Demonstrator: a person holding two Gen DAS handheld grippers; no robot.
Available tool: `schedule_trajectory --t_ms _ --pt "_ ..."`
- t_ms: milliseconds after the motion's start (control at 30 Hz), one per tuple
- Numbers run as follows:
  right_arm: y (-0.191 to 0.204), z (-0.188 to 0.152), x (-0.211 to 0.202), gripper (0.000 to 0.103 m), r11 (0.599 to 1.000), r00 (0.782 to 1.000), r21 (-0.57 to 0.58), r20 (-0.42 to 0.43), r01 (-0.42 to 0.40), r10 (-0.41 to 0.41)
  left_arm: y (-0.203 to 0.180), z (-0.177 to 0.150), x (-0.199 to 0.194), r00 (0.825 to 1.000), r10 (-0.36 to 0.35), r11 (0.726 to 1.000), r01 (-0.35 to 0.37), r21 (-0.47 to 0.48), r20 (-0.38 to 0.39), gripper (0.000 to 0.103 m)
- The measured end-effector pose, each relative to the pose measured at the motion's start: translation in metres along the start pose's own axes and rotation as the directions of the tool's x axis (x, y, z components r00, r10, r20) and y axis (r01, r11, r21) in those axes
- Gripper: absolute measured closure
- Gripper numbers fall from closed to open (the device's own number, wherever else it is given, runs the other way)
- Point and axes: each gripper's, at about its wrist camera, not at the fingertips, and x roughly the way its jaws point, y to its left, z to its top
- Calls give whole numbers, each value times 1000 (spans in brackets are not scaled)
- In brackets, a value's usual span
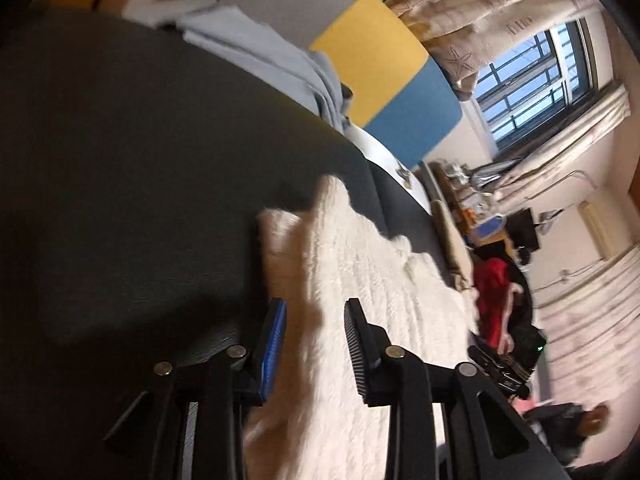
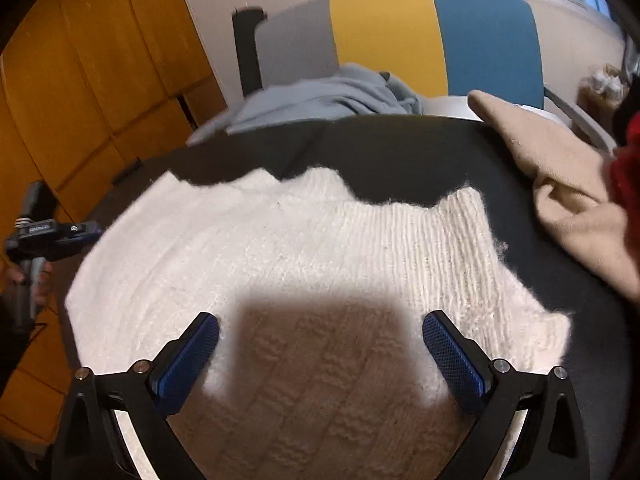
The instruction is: Fold clothes
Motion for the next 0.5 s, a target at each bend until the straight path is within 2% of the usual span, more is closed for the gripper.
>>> schedule_trajectory --t_ms 200,300,400,500 --pt "-7 -2 -1 0 999 999 30 16 -30 30 15 11 32 990 -35 999 32 -23 -138 63" --pt "-11 -2 -2 0 997 998 50 29 -52 51 17 16 40 985 -88 996 85 -28 -145 62" --pt "-15 -3 -3 0 995 996 72 46 -76 73 19 18 47 984 -130 991 126 -39 -119 61" --pt "-17 -3 -4 0 993 995 83 54 -87 82 10 18 53 988 -113 993 115 8 -109 61"
